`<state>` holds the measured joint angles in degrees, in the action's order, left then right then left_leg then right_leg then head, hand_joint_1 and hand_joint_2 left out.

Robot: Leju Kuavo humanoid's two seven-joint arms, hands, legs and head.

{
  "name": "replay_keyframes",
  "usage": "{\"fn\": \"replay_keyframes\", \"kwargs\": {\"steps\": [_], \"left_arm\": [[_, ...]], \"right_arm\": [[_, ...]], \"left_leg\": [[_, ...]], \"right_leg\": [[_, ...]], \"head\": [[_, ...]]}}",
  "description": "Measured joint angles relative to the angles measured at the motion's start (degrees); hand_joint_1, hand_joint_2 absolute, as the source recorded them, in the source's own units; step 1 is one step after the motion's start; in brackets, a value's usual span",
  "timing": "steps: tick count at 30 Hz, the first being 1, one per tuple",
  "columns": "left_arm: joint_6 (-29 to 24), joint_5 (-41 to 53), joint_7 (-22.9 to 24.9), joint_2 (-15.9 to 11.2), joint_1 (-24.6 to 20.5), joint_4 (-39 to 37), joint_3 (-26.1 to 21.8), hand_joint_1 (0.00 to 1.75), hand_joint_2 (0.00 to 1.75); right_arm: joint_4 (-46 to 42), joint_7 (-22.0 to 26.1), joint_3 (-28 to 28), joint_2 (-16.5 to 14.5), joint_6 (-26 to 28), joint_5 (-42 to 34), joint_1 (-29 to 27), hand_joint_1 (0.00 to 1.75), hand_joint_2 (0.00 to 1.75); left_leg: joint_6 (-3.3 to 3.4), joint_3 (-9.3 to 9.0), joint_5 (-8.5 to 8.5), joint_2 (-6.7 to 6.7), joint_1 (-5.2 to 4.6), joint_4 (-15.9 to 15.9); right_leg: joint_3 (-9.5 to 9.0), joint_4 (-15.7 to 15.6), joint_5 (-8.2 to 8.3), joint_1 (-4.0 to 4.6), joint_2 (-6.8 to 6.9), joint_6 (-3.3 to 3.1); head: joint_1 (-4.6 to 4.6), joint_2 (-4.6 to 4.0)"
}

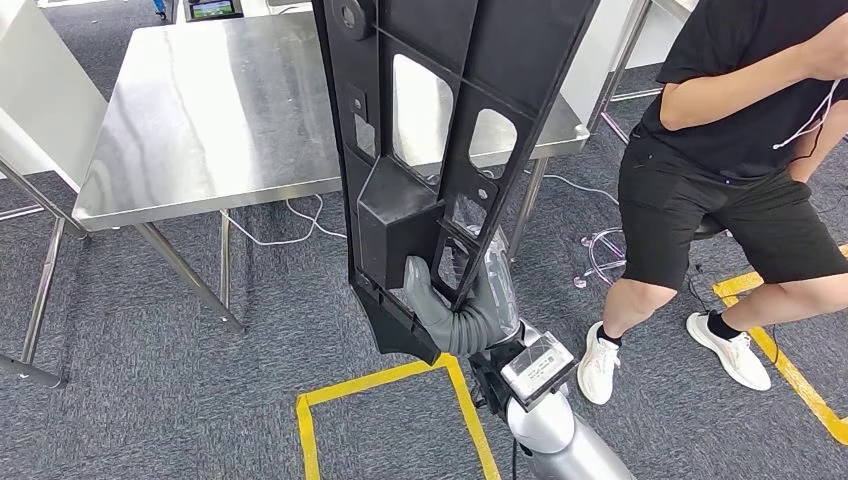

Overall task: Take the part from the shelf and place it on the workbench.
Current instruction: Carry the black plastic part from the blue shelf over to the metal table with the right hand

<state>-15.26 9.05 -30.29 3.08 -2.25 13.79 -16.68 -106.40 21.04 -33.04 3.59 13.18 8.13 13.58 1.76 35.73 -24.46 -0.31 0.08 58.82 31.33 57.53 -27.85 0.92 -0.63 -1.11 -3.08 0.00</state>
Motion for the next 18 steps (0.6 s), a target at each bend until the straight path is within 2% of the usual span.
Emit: {"fn": "replay_keyframes", "kwargs": {"steps": [3,5,7,9,11,12,13,14,15,16,17,18], "left_arm": [[0.0,0.0,0.0,0.0,0.0,0.0,0.0,0.00,1.75],[-0.1,0.1,0.1,0.0,0.0,0.0,0.0,0.00,1.75],[-0.2,0.3,0.2,0.1,0.0,0.0,0.0,0.00,1.75],[-0.3,0.4,0.3,0.2,-0.1,0.0,0.0,0.00,1.75],[-0.3,0.6,0.4,0.3,-0.2,0.0,0.0,0.00,1.75],[-0.4,0.6,0.5,0.3,-0.2,0.0,0.0,0.00,1.75],[-0.4,0.8,0.6,0.4,-0.2,0.0,0.0,0.00,1.75],[-0.4,0.9,0.7,0.5,-0.2,0.0,0.0,0.00,1.75],[-0.4,1.1,0.8,0.6,-0.2,0.0,0.0,0.00,1.75],[-0.4,1.2,0.9,0.5,-0.2,0.0,0.0,0.00,1.75],[-0.5,1.4,1.0,0.4,-0.2,0.0,0.0,0.00,1.75],[-0.5,1.5,1.1,0.4,-0.3,0.0,0.0,0.00,1.75]], "right_arm": [[0.0,0.0,0.0,0.0,0.0,0.1,0.0,1.75,1.75],[0.0,0.0,0.0,-0.2,0.0,0.3,0.0,1.75,1.75],[-0.1,-0.1,0.1,-0.5,0.0,0.7,0.1,1.75,1.75],[-0.1,-0.2,0.1,-0.6,0.0,1.0,0.3,1.75,1.75],[-0.1,-0.2,0.2,-0.5,0.0,1.1,0.3,1.75,1.75],[0.0,-0.3,0.2,-0.5,0.0,1.2,0.1,1.75,1.75],[0.0,-0.4,0.3,-0.4,0.0,1.2,-0.1,1.75,1.75],[0.0,-0.4,0.3,-0.4,0.0,1.2,-0.2,1.75,1.75],[0.0,-0.4,0.3,-0.4,0.1,1.3,-0.2,1.75,1.75],[0.0,-0.5,0.4,-0.4,0.1,1.4,-0.3,1.75,1.75],[0.0,-0.5,0.5,-0.4,0.1,1.5,-0.4,1.75,1.75],[0.0,-0.5,0.5,-0.4,0.1,1.6,-0.4,1.75,1.75]], "left_leg": [[0.02,0.02,-0.03,0.00,0.02,0.0],[0.54,-0.24,-0.08,0.00,0.02,-0.4],[1.15,-1.51,0.48,0.05,0.40,-2.3],[1.31,-2.71,1.17,0.11,0.86,-3.9],[1.26,-2.90,1.24,0.11,1.10,-4.1],[1.05,-2.90,1.19,0.07,1.32,-4.1],[0.68,-2.89,1.10,0.00,1.65,-4.0],[0.16,-2.87,0.93,-0.09,2.10,-3.8],[-0.54,-2.81,0.63,-0.17,2.61,-3.3],[-1.32,-2.68,0.21,-0.26,2.93,-2.7],[-2.11,-2.47,-0.28,-0.31,3.13,-1.9],[-2.77,-2.30,-0.61,-0.35,3.21,-1.5]], "right_leg": [[-0.01,-0.1,0.01,-0.01,0.00,0.01],[-0.27,-0.5,0.12,-0.08,0.00,0.38],[-0.32,-0.3,-0.05,-0.15,0.05,0.90],[1.62,3.7,-1.72,-0.56,0.09,1.21],[5.34,10.4,-4.13,-1.43,0.09,1.71],[6.74,12.6,-4.63,-1.97,0.11,2.22],[7.21,13.0,-4.28,-2.55,0.16,3.03],[6.56,11.2,-3.08,-3.15,0.22,4.09],[4.91,7.7,-1.32,-3.82,0.33,5.31],[3.41,4.5,0.00,-4.13,0.36,6.24],[2.17,2.0,0.86,-4.32,0.28,6.45],[1.54,0.8,1.17,-4.36,0.19,6.13]], "head": [[0.00,0.00],[0.02,0.00],[-0.01,0.00],[-0.08,0.00],[-0.11,0.00],[-0.11,0.00],[-0.11,0.00],[-0.11,0.00],[-0.11,0.00],[-0.18,0.00],[-0.28,0.00],[-0.31,0.00]]}}
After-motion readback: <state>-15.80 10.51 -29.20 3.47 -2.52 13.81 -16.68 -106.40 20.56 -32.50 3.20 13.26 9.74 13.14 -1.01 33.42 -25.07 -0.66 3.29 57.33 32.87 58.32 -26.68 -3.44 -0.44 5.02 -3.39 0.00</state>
